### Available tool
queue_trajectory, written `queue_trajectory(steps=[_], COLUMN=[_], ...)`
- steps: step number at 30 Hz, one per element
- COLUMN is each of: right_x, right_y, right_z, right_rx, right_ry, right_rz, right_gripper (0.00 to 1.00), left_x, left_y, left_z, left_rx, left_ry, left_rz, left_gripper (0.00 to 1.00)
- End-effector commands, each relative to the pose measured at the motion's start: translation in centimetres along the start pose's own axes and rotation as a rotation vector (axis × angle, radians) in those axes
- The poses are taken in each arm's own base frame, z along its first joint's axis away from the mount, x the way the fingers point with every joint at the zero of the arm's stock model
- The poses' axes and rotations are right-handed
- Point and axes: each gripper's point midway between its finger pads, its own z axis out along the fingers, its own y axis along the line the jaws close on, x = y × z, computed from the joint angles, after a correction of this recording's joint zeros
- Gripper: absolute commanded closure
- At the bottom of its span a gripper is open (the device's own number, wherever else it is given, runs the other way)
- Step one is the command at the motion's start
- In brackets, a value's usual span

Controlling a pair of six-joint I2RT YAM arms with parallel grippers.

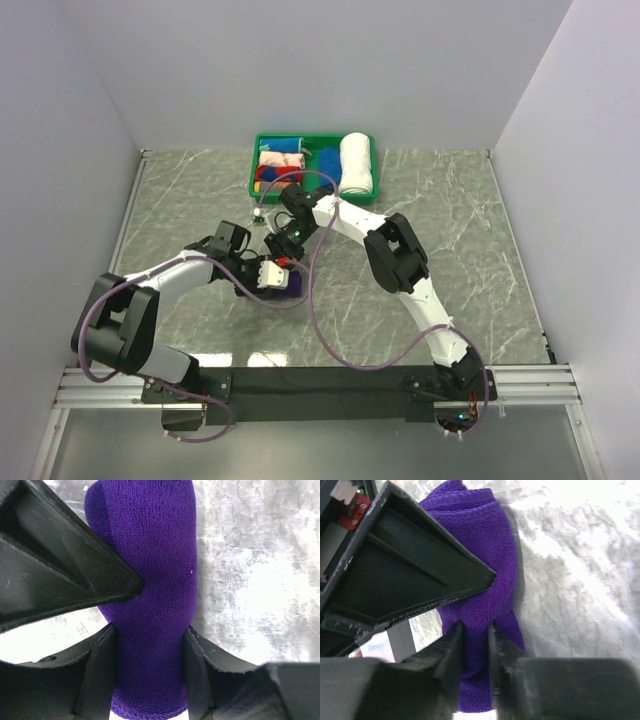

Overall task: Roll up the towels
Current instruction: Roll the towel

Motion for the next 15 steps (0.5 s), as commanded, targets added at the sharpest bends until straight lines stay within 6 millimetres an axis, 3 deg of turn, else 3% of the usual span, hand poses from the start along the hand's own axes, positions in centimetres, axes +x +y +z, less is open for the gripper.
queue_trajectory(steps=[1, 2, 4, 7, 8, 10, 11, 13, 14, 15], right_x=[10.1, 9.6, 8.0, 5.6, 5.3, 4.1, 4.1, 4.1, 4.4, 5.2], right_y=[-9.0, -8.8, -8.3, -6.5, -7.0, -5.5, -5.9, -5.1, -4.9, -4.8], right_z=[2.9, 2.3, -0.4, -4.4, -6.6, -9.8, -12.0, -15.2, -16.2, -18.5], right_rx=[0.289, 0.287, 0.292, 0.252, 0.254, 0.235, 0.248, 0.273, 0.279, 0.304], right_ry=[0.33, 0.313, 0.234, 0.115, 0.068, -0.009, -0.051, -0.113, -0.132, -0.171], right_rz=[0.115, 0.12, 0.146, 0.182, 0.216, 0.234, 0.255, 0.254, 0.256, 0.278], right_gripper=[0.67, 0.57, 0.41, 0.38, 0.24, 0.21, 0.21, 0.16, 0.08, 0.07], left_x=[0.5, 0.8, 0.9, 0.9, 0.8, 0.2, -0.2, -1.6, -2.2, -3.1], left_y=[-2.0, -2.7, -2.3, -2.8, -2.8, -2.0, -1.7, 0.3, 1.1, 2.8], left_z=[1.0, 0.8, 0.3, -0.5, -0.6, -0.8, -0.8, -0.7, -0.7, -1.2], left_rx=[0.121, 0.151, 0.147, 0.163, 0.156, 0.146, 0.137, 0.108, 0.07, 0.015], left_ry=[0.018, 0.04, 0.07, 0.109, 0.119, 0.128, 0.134, 0.112, 0.107, 0.082], left_rz=[-0.085, -0.117, -0.148, -0.238, -0.301, -0.383, -0.494, -0.608, -0.725, -0.762], left_gripper=[0.77, 0.81, 0.9, 0.99, 0.99, 0.99, 0.99, 0.99, 0.99, 0.99])
